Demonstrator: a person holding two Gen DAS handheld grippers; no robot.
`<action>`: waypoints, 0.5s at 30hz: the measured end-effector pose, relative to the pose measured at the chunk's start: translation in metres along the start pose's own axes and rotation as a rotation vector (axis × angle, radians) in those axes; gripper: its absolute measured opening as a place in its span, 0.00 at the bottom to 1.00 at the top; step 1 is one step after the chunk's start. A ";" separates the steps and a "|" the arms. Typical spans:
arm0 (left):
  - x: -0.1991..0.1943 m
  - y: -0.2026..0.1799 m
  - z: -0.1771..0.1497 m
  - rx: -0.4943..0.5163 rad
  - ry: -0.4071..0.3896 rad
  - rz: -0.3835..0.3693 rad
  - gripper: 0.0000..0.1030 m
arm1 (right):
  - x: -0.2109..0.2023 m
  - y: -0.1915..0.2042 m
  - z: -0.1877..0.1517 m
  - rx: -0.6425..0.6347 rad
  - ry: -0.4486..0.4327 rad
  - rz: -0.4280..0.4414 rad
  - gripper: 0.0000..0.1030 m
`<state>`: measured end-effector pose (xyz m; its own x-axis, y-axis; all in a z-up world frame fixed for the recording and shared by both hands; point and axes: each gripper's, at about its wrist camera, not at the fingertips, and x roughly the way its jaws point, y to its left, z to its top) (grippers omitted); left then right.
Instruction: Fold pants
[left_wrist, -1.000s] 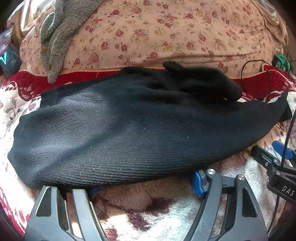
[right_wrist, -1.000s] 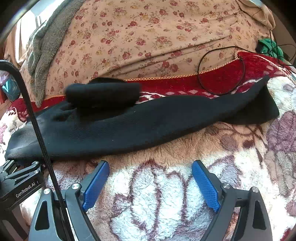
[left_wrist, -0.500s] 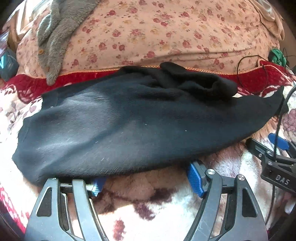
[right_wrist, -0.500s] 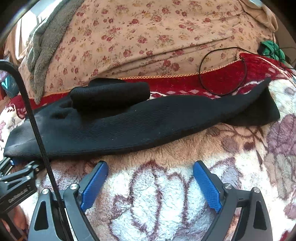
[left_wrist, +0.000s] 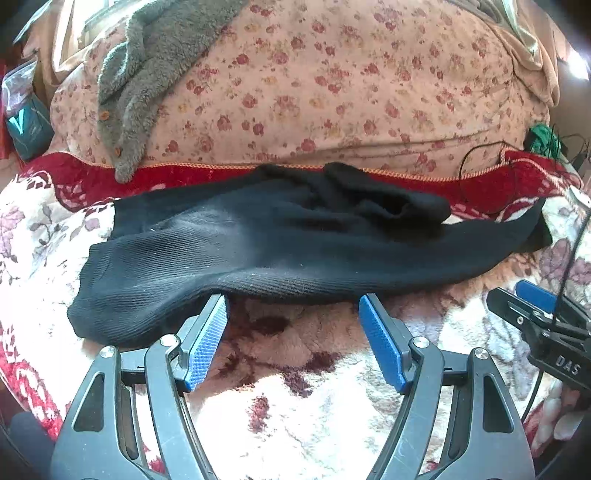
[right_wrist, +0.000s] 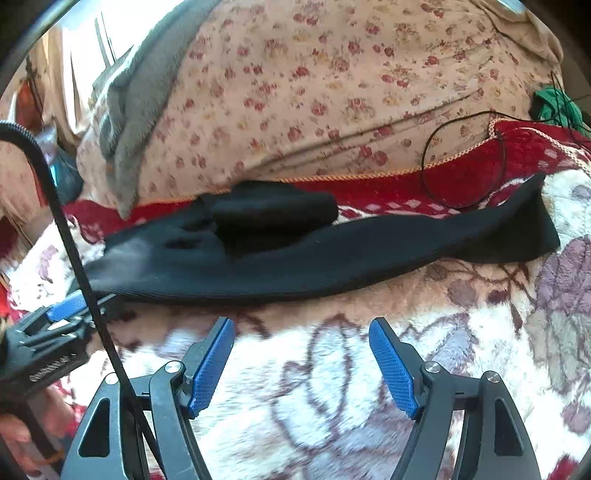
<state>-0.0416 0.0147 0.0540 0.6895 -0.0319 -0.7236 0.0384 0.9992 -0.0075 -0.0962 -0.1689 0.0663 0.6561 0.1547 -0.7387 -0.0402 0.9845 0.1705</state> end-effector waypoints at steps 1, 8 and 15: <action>-0.003 0.000 0.000 -0.001 -0.007 0.001 0.72 | -0.005 0.003 0.000 -0.005 -0.015 -0.001 0.72; -0.017 -0.004 0.002 0.019 -0.055 0.022 0.72 | -0.029 0.009 0.002 0.011 -0.060 -0.031 0.72; -0.018 -0.003 0.003 0.014 -0.051 0.024 0.72 | -0.033 -0.001 0.005 0.064 -0.055 -0.033 0.72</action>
<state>-0.0520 0.0127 0.0688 0.7261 -0.0089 -0.6875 0.0310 0.9993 0.0197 -0.1141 -0.1757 0.0941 0.6967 0.1154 -0.7081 0.0293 0.9816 0.1887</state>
